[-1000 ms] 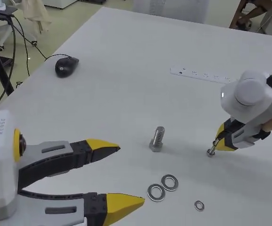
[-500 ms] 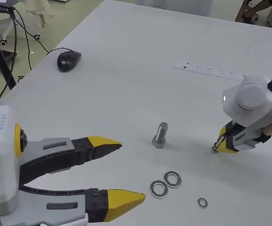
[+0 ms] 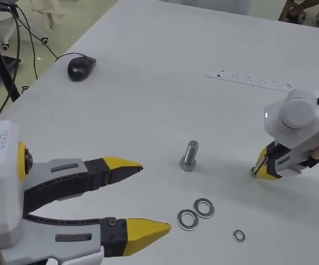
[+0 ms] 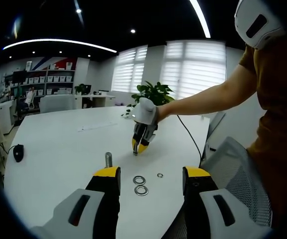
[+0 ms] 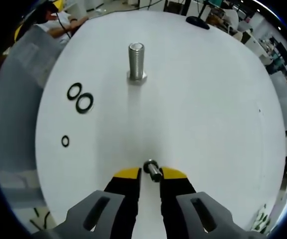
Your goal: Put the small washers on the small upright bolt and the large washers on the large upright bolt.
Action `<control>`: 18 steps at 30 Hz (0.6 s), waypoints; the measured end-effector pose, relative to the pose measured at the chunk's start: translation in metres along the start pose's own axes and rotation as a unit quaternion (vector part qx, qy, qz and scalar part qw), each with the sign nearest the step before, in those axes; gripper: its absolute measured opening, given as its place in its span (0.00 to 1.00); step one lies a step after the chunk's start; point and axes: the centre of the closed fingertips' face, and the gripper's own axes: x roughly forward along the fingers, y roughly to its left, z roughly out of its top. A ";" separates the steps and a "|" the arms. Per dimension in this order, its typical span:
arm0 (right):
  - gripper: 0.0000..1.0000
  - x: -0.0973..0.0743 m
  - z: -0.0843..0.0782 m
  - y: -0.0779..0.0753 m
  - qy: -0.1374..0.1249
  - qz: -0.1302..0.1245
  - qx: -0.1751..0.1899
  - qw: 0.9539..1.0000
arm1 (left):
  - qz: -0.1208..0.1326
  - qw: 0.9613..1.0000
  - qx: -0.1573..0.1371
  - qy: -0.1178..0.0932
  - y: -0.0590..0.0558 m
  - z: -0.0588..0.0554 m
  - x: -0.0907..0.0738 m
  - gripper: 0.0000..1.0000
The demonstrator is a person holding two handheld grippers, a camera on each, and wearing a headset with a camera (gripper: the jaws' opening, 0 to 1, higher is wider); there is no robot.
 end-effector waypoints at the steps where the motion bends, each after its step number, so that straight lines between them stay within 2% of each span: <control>1: 0.15 -0.002 0.000 0.000 -0.001 -0.003 -0.001 1.000 | 0.000 1.000 0.000 -0.001 0.000 0.001 0.000 0.49; 9: 0.16 -0.015 -0.006 0.003 -0.002 -0.016 0.003 1.000 | -0.003 1.000 0.006 -0.003 -0.002 0.004 -0.001 0.49; 18: 0.16 -0.027 -0.010 0.018 0.000 -0.026 0.004 1.000 | -0.008 1.000 0.018 -0.007 -0.011 0.009 -0.004 0.49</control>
